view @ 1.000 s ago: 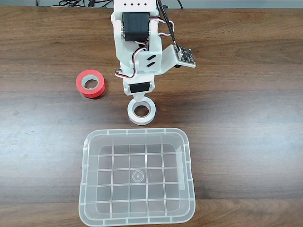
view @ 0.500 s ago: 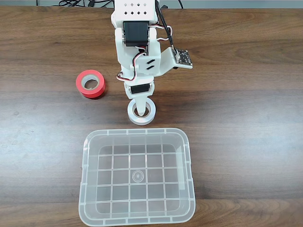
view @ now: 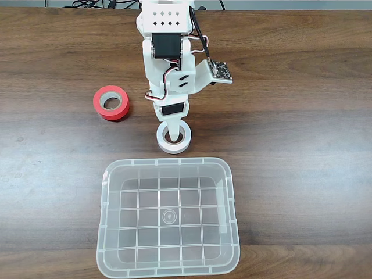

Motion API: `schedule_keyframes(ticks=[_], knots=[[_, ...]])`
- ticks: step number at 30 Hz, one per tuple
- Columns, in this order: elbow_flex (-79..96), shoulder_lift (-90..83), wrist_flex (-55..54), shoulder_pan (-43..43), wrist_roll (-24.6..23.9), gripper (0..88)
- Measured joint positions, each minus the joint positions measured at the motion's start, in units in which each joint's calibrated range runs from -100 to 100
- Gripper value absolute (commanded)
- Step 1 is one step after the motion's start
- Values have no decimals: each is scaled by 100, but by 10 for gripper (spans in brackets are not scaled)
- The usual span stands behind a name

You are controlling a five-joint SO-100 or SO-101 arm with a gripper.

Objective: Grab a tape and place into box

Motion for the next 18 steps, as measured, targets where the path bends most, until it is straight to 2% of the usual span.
schedule_keyframes(ticks=[4,18], knots=[[81,0,-169,0,0,108],[81,0,-339,0,94,99]])
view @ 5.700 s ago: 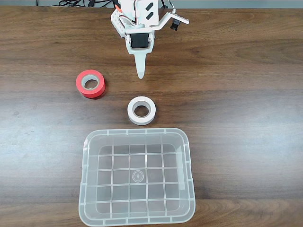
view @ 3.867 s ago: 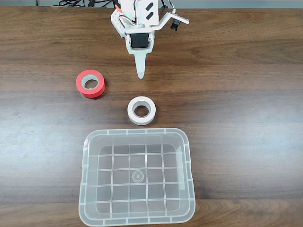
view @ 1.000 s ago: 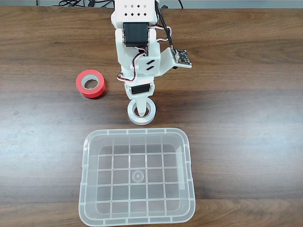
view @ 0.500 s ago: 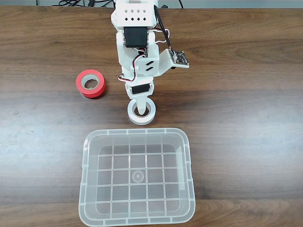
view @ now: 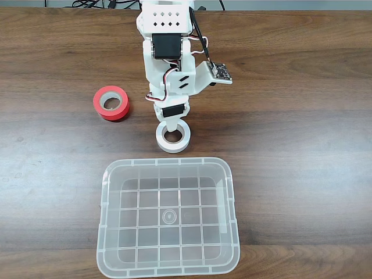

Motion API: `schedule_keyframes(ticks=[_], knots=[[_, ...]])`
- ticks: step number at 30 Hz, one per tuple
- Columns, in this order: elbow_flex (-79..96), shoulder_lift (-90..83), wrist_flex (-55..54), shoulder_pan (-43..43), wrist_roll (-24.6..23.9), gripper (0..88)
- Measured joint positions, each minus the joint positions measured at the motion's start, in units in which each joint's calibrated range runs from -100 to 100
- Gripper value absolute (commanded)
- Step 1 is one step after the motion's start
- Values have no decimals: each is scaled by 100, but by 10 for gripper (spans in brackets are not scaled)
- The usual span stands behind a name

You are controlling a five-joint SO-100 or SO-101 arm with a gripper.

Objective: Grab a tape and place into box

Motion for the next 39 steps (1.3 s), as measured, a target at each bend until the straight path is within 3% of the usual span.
schedule_keyframes(ticks=[6,11,24,33,39], knots=[[-9,0,68,0,0,50],[-352,-167,729,0,0,50],[-2437,-1465,2068,0,0,50],[-3899,-1415,1881,0,31,50],[-4729,-251,1576,0,0,50]])
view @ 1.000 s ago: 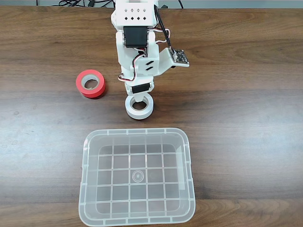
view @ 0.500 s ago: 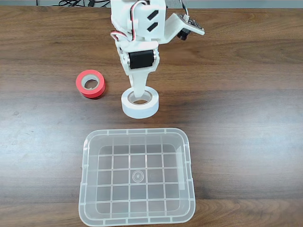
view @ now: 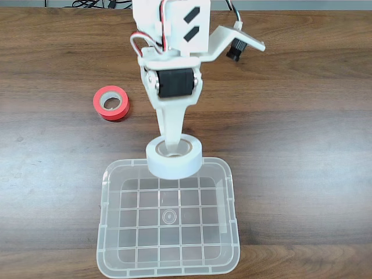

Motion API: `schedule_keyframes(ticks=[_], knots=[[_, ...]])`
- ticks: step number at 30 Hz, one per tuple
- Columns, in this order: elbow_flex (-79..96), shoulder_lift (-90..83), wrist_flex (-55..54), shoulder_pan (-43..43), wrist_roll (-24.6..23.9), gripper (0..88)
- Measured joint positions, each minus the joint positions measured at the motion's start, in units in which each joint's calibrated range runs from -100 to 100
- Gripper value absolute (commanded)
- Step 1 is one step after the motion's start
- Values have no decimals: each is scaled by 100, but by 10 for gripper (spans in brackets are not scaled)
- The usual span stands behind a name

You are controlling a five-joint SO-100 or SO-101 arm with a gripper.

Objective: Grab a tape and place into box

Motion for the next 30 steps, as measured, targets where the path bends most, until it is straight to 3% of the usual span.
schedule_keyframes(ticks=[14,21,30], knots=[[-3069,3843,-42,0,0,52],[-3321,4311,-51,0,0,204],[-3484,4311,17,0,0,206]])
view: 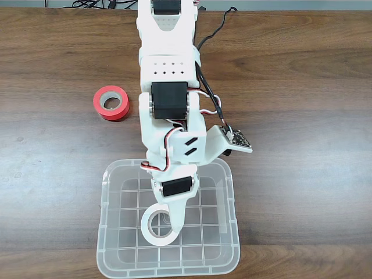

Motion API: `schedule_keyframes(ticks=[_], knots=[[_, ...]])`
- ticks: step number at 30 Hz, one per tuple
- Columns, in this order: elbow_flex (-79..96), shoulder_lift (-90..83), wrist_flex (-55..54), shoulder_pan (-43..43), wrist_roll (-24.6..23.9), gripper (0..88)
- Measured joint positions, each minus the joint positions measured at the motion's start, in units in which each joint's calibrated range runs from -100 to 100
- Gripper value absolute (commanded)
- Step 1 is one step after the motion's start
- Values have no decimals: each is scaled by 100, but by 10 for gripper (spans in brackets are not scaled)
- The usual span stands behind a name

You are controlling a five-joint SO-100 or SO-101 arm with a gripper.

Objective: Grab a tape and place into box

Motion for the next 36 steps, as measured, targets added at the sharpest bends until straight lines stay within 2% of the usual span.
schedule_keyframes(ticks=[9,16,20,31,36], knots=[[0,0,237,0,-21,190],[0,-276,746,30,-31,56],[0,-913,1254,30,-68,14],[-9,-3181,3220,30,-240,14],[126,-4378,3492,90,-266,14]])
